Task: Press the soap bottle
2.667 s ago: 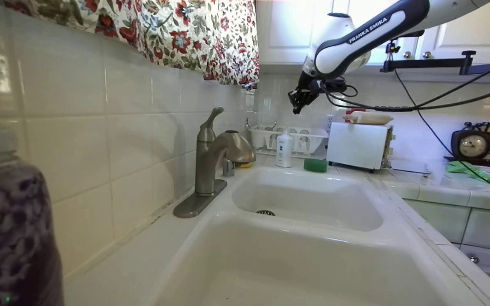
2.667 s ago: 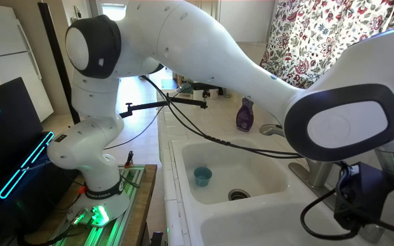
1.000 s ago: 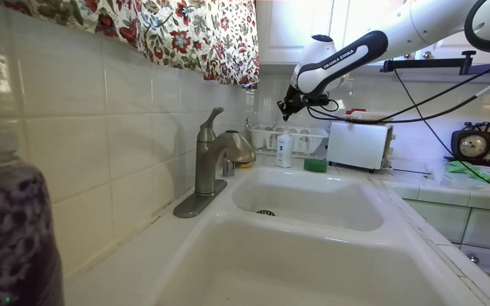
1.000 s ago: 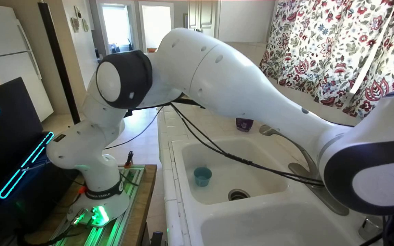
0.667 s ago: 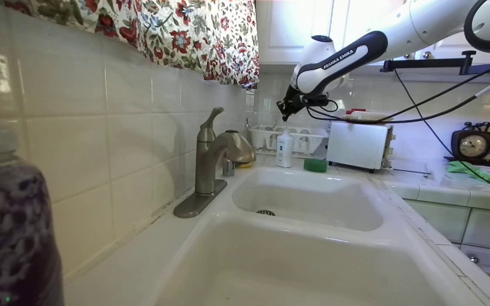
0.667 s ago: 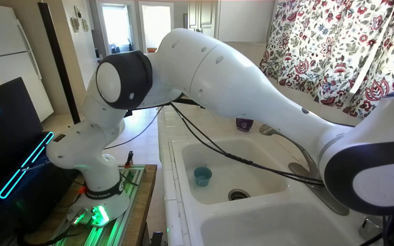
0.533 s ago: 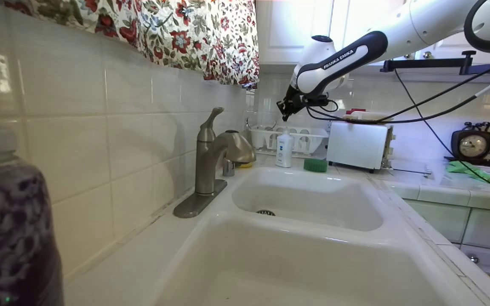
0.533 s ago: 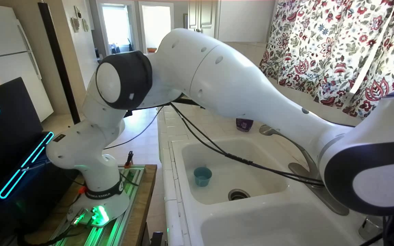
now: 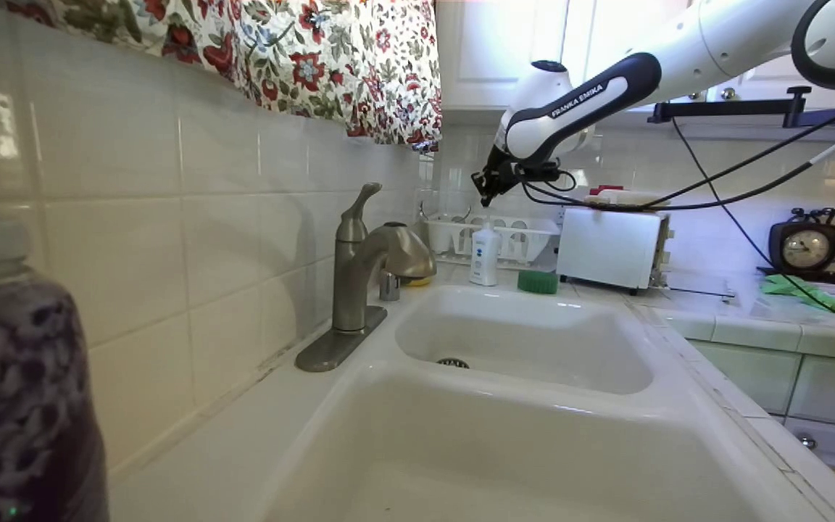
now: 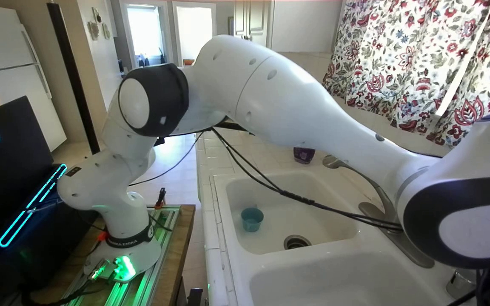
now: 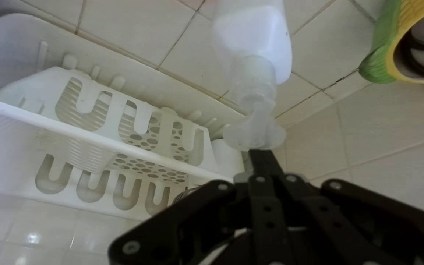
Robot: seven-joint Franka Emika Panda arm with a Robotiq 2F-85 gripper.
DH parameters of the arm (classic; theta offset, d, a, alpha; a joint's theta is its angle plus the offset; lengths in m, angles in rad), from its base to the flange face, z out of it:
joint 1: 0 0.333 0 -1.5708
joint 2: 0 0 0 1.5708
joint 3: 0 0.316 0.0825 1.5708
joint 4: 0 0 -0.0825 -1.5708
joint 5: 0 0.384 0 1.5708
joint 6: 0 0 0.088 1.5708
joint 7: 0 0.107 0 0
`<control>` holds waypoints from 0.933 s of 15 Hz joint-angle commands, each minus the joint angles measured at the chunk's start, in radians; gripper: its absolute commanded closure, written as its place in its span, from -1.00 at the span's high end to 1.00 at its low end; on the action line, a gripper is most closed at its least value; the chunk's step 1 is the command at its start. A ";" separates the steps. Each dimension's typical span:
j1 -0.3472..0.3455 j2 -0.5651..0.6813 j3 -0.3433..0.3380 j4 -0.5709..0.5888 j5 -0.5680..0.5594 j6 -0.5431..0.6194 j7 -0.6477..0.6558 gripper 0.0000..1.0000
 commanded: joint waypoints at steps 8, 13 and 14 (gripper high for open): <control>-0.012 -0.004 0.029 -0.089 0.020 -0.024 -0.022 -1.00; -0.009 -0.008 0.024 -0.056 0.021 -0.037 -0.012 -1.00; -0.006 -0.019 0.023 -0.046 0.022 -0.054 -0.009 -1.00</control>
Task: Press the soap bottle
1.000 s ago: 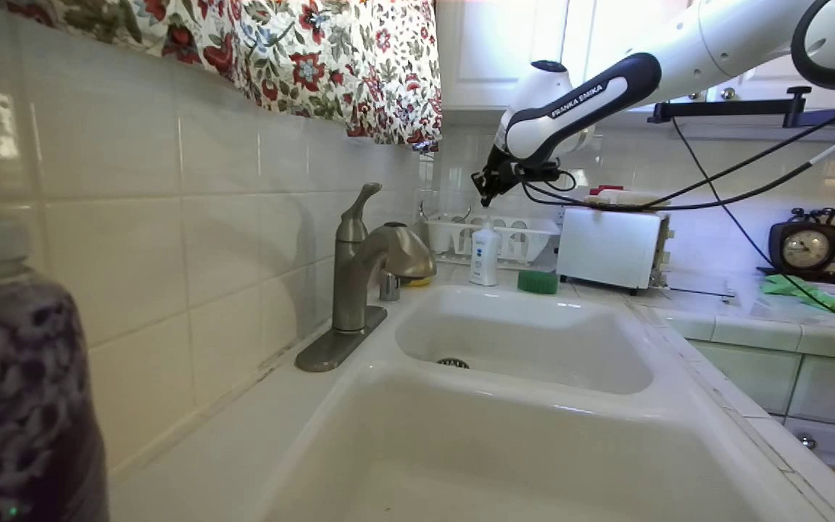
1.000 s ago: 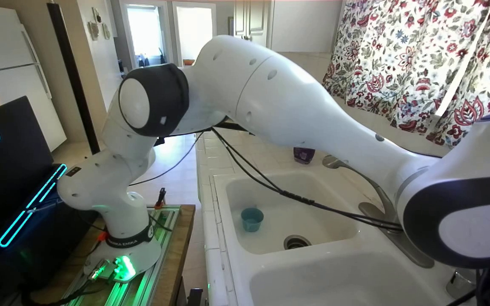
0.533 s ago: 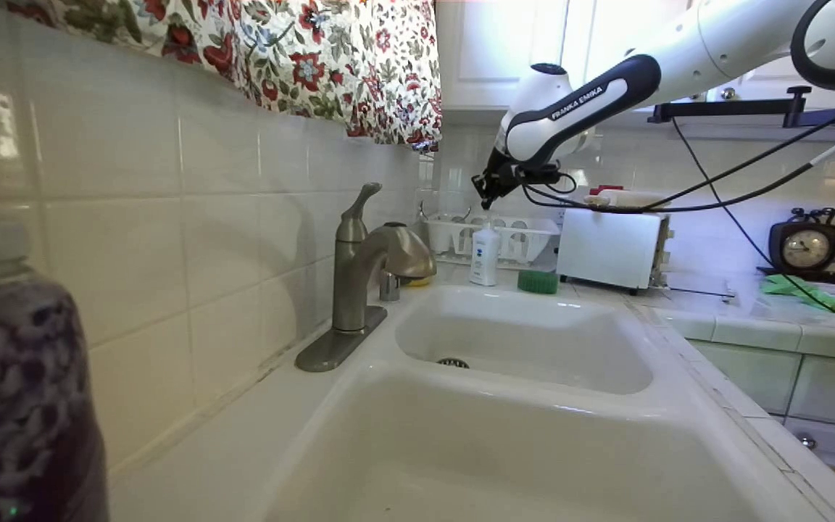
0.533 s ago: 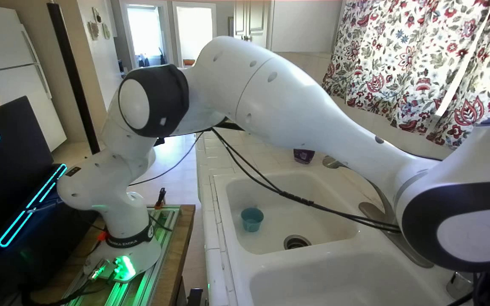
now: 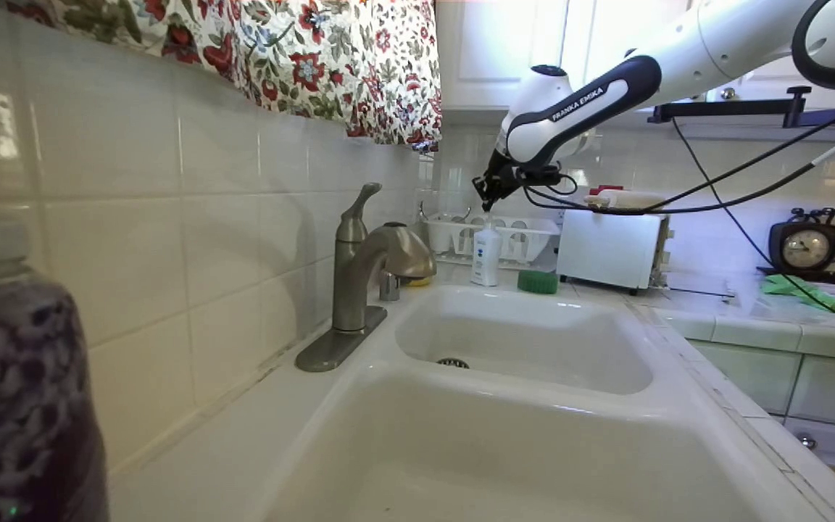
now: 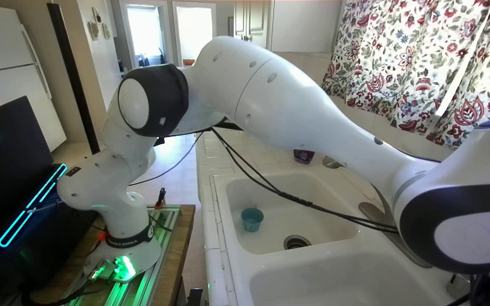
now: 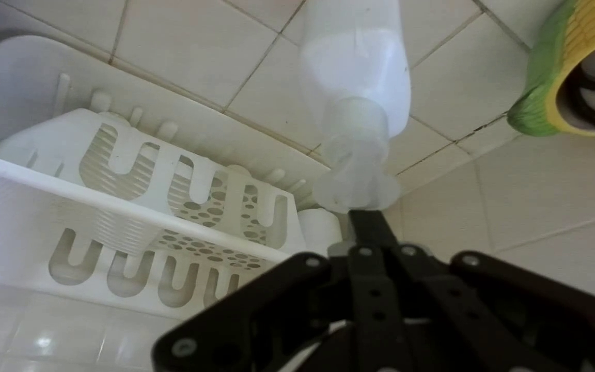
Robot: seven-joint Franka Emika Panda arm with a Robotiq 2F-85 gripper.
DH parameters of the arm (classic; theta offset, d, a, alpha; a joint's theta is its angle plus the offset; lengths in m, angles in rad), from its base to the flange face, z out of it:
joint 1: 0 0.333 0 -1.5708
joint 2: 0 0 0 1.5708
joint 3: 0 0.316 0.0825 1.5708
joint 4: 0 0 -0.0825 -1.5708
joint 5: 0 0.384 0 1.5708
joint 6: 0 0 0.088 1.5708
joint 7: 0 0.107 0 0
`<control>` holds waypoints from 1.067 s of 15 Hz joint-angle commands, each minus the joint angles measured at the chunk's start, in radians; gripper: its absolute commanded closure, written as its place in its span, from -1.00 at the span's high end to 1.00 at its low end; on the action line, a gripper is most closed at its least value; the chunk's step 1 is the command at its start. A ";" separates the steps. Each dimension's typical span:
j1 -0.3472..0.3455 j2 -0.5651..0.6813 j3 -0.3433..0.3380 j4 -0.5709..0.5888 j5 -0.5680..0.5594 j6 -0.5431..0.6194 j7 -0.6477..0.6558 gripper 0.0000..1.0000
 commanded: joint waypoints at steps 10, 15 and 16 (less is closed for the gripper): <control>0.065 -0.129 -0.048 -0.003 -0.062 -0.274 0.038 -0.45; 0.055 -0.213 -0.008 -0.003 0.010 -0.397 -0.077 0.22; 0.046 -0.232 0.012 -0.001 0.044 -0.442 -0.117 0.35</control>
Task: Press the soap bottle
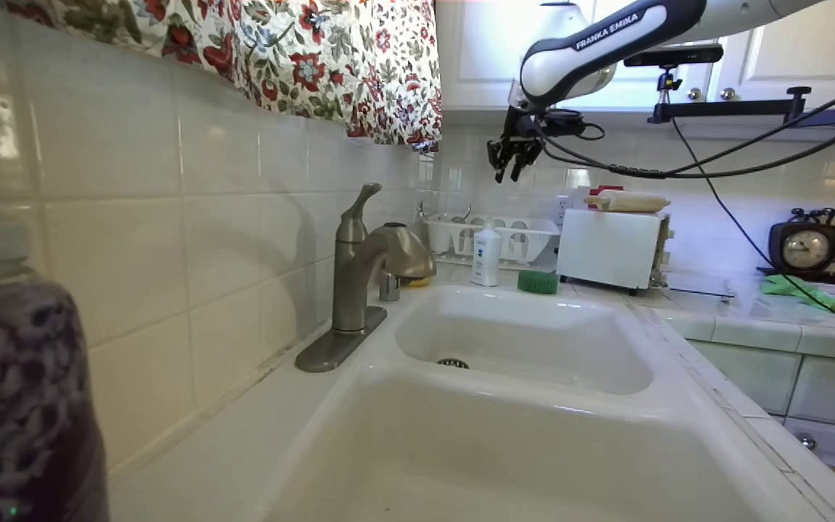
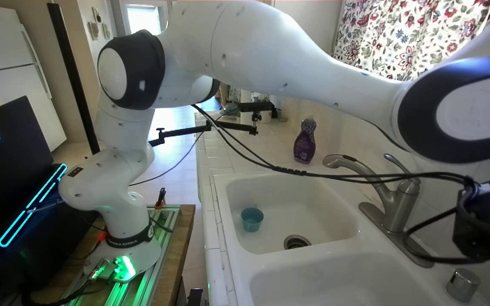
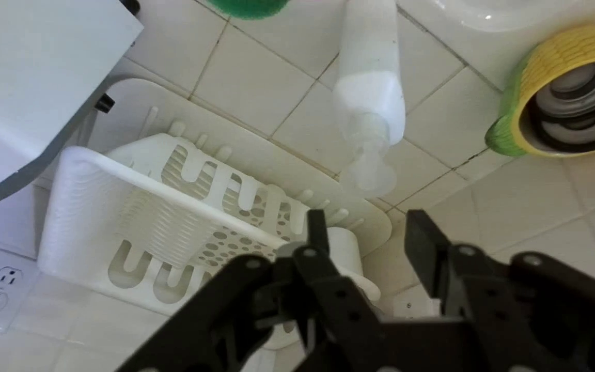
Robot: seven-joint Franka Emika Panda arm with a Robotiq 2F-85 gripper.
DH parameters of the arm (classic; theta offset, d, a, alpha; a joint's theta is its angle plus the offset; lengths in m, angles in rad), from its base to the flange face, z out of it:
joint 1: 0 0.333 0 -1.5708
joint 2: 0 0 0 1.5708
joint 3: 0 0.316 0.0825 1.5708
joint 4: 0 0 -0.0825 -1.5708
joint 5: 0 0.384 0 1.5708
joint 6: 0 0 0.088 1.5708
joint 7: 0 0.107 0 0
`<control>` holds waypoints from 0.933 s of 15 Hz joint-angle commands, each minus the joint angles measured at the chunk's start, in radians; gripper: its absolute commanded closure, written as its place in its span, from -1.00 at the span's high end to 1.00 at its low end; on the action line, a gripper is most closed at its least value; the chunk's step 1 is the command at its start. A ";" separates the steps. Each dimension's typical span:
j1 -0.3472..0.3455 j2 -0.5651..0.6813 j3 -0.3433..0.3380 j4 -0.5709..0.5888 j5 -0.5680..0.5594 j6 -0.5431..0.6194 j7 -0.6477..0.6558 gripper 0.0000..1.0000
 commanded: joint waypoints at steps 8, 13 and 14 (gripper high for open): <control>-0.060 -0.102 0.098 0.124 0.251 -0.586 -0.336 1.00; -0.040 -0.103 0.078 0.126 0.215 -0.644 -0.337 1.00; -0.040 -0.103 0.078 0.129 0.215 -0.653 -0.340 1.00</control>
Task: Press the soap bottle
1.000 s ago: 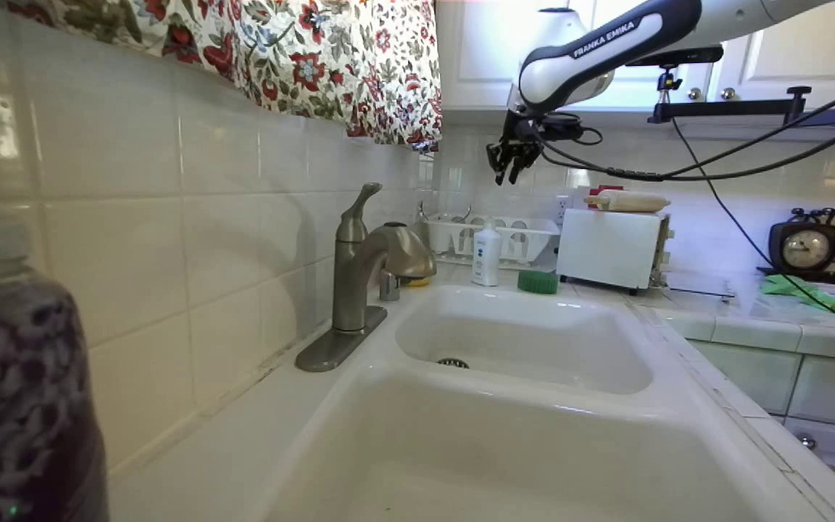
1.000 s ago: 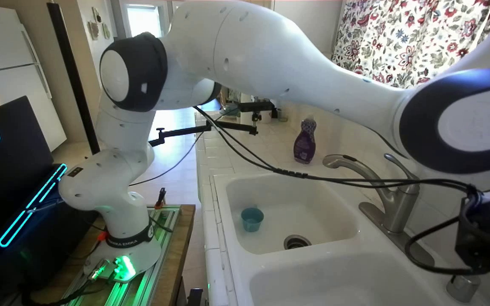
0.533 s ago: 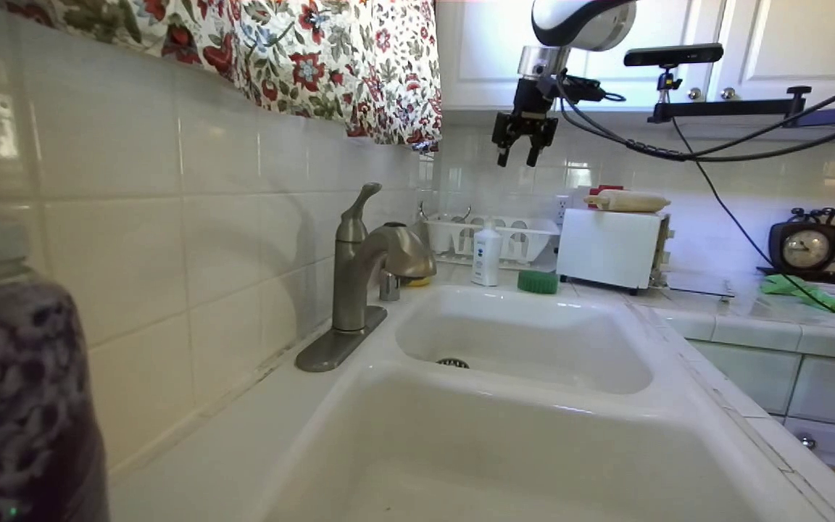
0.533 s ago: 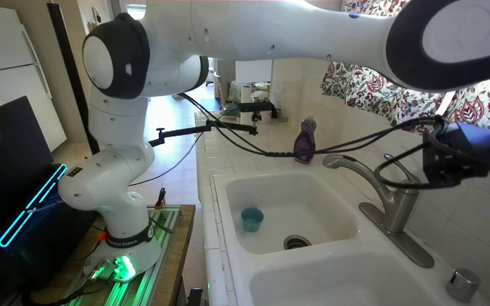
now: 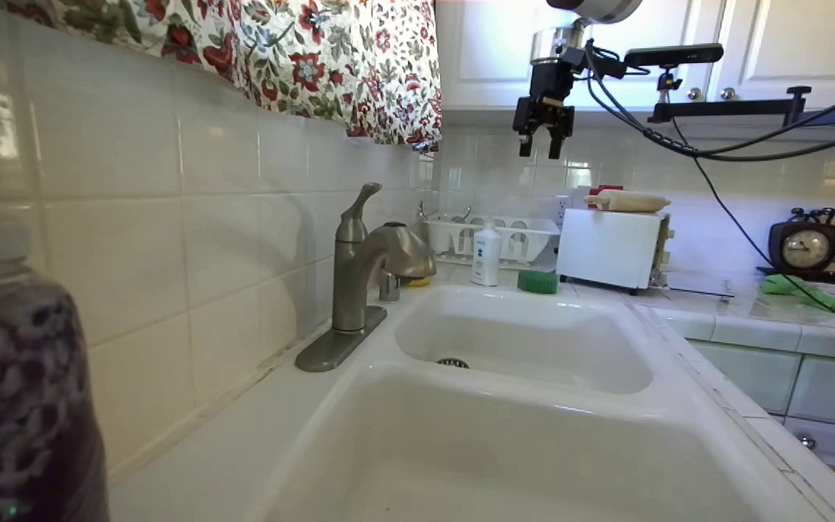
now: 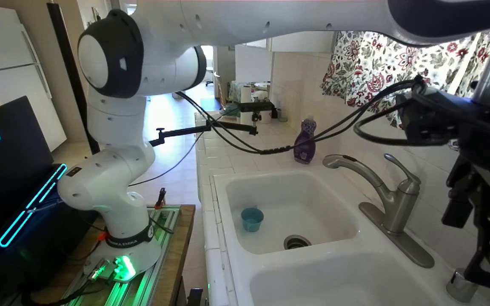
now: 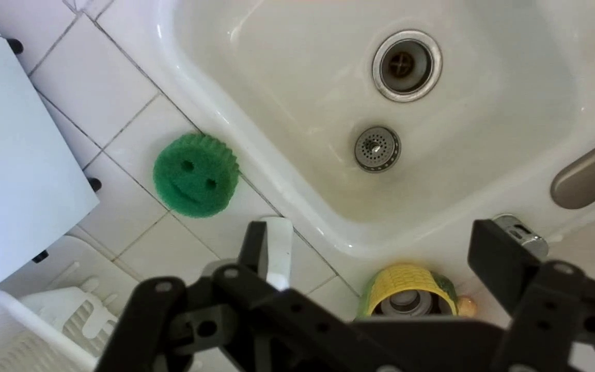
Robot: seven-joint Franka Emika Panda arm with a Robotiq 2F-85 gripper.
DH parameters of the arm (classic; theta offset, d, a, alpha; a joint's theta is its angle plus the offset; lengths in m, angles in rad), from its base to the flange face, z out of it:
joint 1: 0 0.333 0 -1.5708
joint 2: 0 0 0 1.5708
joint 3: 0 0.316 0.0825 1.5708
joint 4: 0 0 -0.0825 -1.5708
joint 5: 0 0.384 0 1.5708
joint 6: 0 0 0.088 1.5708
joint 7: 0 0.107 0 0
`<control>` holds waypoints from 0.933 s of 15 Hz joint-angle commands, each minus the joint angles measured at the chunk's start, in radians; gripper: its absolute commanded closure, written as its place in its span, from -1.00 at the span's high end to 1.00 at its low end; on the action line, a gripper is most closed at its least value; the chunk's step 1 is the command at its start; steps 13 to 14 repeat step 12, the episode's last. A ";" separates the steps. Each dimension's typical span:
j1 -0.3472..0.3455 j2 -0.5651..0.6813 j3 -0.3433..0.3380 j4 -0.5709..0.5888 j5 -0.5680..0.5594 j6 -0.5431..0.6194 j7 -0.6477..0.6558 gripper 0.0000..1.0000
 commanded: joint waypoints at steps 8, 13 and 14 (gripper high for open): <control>0.000 0.002 0.000 0.001 0.000 -0.004 -0.005 1.00; 0.000 0.002 0.000 0.001 0.000 -0.004 -0.005 1.00; 0.000 0.002 0.000 0.001 0.000 -0.004 -0.005 1.00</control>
